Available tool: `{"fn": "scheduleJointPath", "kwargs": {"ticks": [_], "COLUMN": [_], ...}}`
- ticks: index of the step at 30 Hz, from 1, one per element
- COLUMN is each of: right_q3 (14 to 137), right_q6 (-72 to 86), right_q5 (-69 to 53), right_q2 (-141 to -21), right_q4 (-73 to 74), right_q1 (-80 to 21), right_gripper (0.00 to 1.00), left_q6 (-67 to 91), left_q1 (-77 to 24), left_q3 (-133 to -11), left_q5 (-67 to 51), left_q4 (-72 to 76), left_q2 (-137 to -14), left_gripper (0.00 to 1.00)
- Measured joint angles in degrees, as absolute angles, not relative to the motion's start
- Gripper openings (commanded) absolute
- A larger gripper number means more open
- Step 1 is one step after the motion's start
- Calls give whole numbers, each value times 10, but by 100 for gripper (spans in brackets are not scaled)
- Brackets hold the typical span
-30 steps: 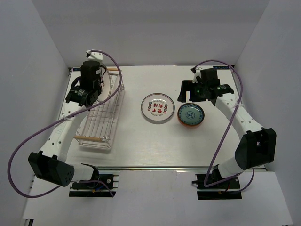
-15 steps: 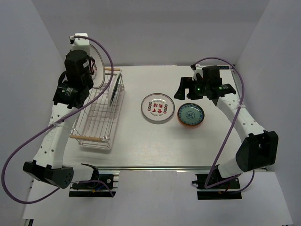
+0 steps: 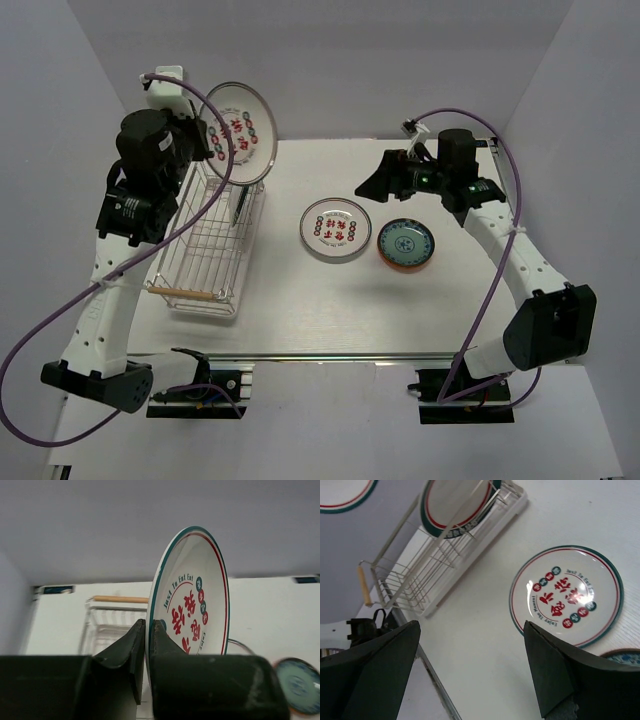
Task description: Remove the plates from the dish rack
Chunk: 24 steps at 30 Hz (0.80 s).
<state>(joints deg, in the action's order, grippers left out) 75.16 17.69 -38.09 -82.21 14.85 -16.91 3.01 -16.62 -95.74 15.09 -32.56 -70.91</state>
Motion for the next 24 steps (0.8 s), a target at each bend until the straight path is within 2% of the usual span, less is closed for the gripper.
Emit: {"fn": "scheduleJointPath", "kwargs": {"ticks": [6, 10, 17, 24], "right_q3": [748, 730, 691, 675], "right_q6": [223, 258, 339, 382], "right_q5": [-444, -472, -491, -495], "right_q2": [-829, -830, -833, -863], "right_q4": [87, 39, -50, -94], "right_q1": [-169, -169, -169, -170], "right_gripper": [89, 89, 88, 80], "left_q6": [91, 127, 182, 222], "left_q1": [-166, -167, -167, -170], "left_q3": [-939, -887, -785, -762], "left_q5": [-42, -131, -203, -253], "left_q4": [-278, -234, -188, -124], "left_q2": [-711, -726, -755, -754], "left_gripper": [0, 0, 0, 0]}}
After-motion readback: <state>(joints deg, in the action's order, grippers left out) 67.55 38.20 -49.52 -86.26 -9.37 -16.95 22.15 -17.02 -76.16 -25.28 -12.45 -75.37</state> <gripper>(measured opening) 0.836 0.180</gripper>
